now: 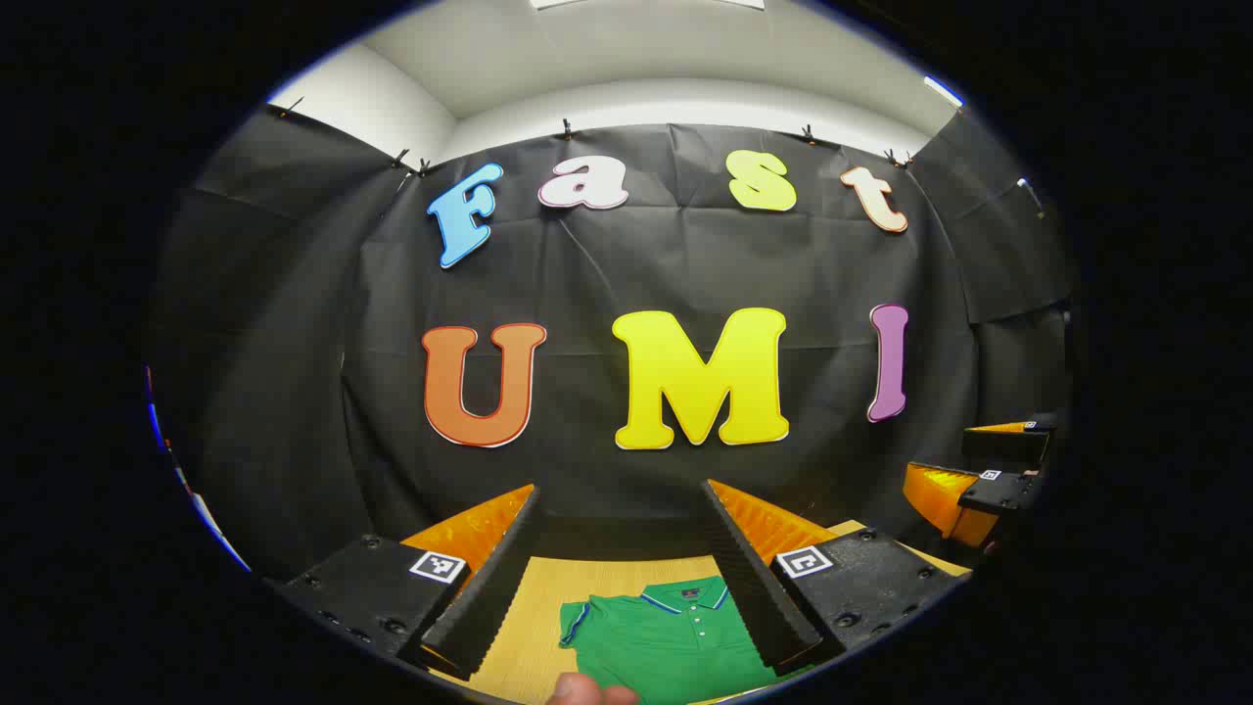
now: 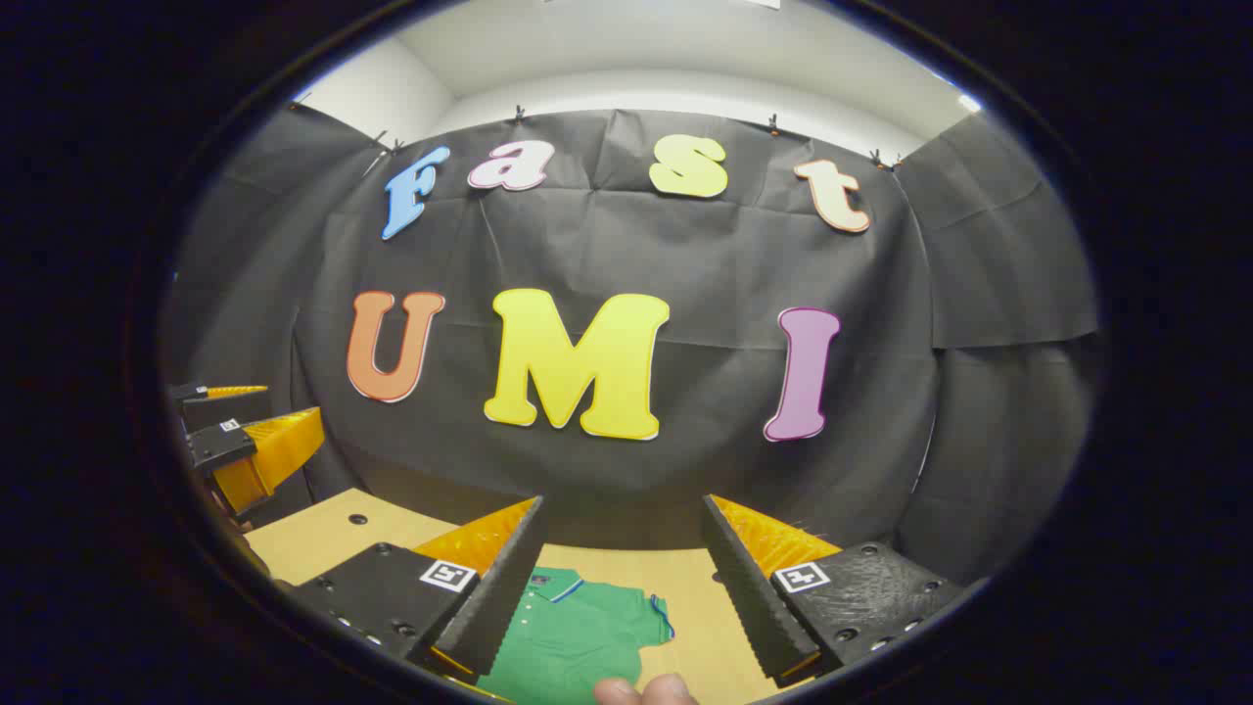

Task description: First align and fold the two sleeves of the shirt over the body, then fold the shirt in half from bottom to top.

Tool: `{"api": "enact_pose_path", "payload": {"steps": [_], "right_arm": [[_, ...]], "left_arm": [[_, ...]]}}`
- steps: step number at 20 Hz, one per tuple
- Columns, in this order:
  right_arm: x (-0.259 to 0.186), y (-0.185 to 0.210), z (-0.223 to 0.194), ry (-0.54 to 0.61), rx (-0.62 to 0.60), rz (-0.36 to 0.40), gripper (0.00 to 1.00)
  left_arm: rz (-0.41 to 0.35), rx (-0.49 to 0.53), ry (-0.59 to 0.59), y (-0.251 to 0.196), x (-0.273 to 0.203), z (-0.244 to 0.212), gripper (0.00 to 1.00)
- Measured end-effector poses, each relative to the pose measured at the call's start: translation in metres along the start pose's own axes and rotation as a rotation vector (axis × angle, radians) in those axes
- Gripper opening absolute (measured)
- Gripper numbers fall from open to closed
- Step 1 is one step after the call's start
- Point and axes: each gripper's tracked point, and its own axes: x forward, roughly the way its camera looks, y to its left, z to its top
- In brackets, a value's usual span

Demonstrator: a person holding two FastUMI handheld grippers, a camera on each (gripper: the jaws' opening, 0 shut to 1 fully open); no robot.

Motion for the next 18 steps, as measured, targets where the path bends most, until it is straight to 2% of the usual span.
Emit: {"api": "enact_pose_path", "payload": {"steps": [6, 7, 8, 13, 18], "right_arm": [[0.007, -0.002, -0.006, 0.024, 0.020, 0.029, 0.95], [0.008, -0.003, -0.008, 0.025, 0.020, 0.031, 0.95], [0.009, -0.004, -0.011, 0.027, 0.022, 0.034, 0.96], [0.006, -0.011, -0.019, 0.045, 0.019, 0.027, 0.94], [0.000, -0.023, -0.026, 0.061, 0.021, 0.015, 0.94]], "left_arm": [[0.019, 0.008, 0.011, -0.004, 0.002, -0.002, 0.99], [0.023, 0.011, 0.014, -0.004, 0.002, -0.002, 0.94], [0.027, 0.014, 0.021, -0.005, 0.002, -0.004, 0.99], [0.013, -0.011, 0.036, -0.013, -0.001, -0.010, 0.99], [0.012, 0.009, 0.057, -0.015, -0.004, -0.020, 0.99]]}}
